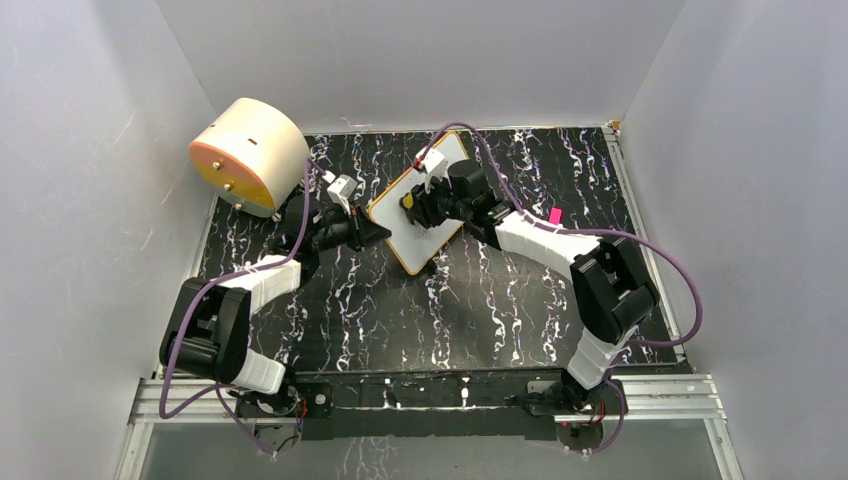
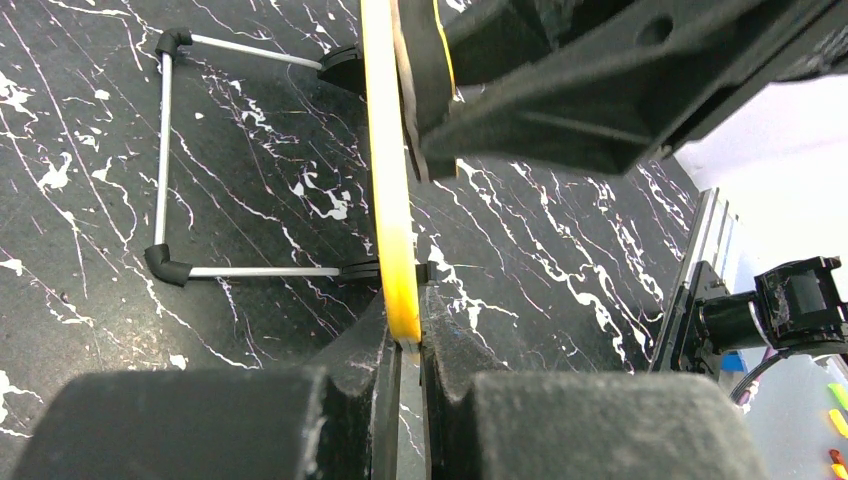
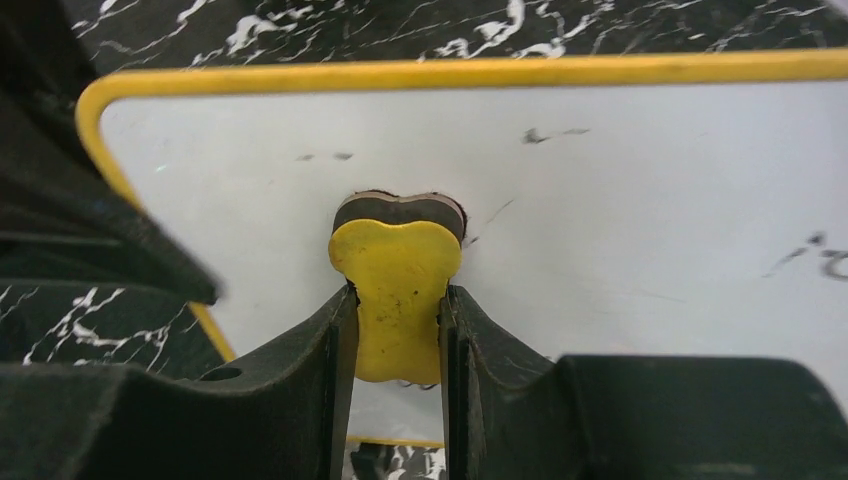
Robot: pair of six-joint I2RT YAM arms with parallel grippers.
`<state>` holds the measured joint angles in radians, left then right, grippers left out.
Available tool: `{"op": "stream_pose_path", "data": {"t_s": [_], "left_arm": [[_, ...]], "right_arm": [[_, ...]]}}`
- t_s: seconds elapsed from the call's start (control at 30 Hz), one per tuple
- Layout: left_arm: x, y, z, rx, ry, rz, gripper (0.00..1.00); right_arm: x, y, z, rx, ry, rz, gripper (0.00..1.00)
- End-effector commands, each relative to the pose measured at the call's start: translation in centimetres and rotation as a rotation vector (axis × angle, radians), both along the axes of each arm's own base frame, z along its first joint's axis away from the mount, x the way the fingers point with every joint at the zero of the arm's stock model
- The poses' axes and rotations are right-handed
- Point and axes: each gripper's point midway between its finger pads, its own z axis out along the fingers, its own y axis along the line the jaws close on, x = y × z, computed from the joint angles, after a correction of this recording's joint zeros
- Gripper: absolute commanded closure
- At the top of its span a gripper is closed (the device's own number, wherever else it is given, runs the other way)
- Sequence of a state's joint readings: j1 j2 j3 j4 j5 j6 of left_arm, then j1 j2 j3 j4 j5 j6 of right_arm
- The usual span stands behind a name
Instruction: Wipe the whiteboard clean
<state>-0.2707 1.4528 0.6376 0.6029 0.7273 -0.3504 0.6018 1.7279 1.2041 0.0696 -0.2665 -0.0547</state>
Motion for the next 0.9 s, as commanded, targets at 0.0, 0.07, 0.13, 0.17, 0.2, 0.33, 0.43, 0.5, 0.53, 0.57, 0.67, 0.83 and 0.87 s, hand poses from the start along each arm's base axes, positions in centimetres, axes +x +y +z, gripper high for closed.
{"op": "stream_pose_path", "data": {"t_s": [0.0, 0.07, 0.13, 0.17, 0.2, 0.33, 0.43, 0.5, 0.53, 0.57, 0.67, 0.83, 0.87], "left_arm": [[-2.5, -1.1, -2.3, 0.04, 0.051, -0.12, 1.0], [-2.5, -1.1, -2.3, 0.041, 0.053, -0.12, 1.0], [-2.5, -1.1, -2.3, 0.042, 0.052, -0.118, 1.0], [-2.5, -1.1, -2.3, 0.042, 0.051, -0.119, 1.0], [-2.5, -1.1, -2.3, 0.043, 0.05, -0.118, 1.0], [-2.6, -1.1, -2.3, 0.043, 0.052, -0.121, 1.0], [-2.7, -1.1, -2.4, 0.046, 0.053, -0.124, 1.0], [-2.8, -1.1, -2.4, 0.048, 0.053, -0.126, 1.0], [-2.7, -1.1, -2.3, 0.048, 0.051, -0.127, 1.0], [-2.8, -1.1, -2.4, 0.048, 0.053, -0.129, 1.0], [-2.8, -1.2, -2.4, 0.048, 0.053, -0.133, 1.0], [-2.9, -1.2, -2.5, 0.051, 0.053, -0.135, 1.0], [-2.9, -1.2, -2.4, 0.051, 0.051, -0.136, 1.0]], "right_arm": [[-2.3, 1.1, 0.7, 0.036, -0.027, 0.121, 0.78], [-2.5, 1.2, 0.9, 0.036, -0.054, 0.134, 0.78], [-2.4, 1.4, 1.2, 0.035, -0.08, 0.144, 0.78], [-2.4, 1.5, 1.4, 0.035, -0.094, 0.147, 0.78], [-1.8, 1.4, 1.7, 0.037, -0.118, 0.13, 0.78], [1.5, 0.2, 2.0, 0.018, -0.175, -0.033, 0.78], [4.6, -1.6, 1.4, 0.032, -0.148, -0.139, 0.79], [5.9, -2.6, 1.4, 0.054, -0.134, -0.171, 0.79], [6.6, -3.1, 1.3, 0.063, -0.127, -0.186, 0.79], [7.1, -3.6, 1.2, 0.076, -0.115, -0.199, 0.78], [8.8, -5.0, 0.9, 0.094, -0.086, -0.236, 0.78], [11.1, -6.6, 0.3, 0.1, -0.027, -0.289, 0.79], [11.3, -6.7, -0.1, 0.093, -0.01, -0.288, 0.79]]}}
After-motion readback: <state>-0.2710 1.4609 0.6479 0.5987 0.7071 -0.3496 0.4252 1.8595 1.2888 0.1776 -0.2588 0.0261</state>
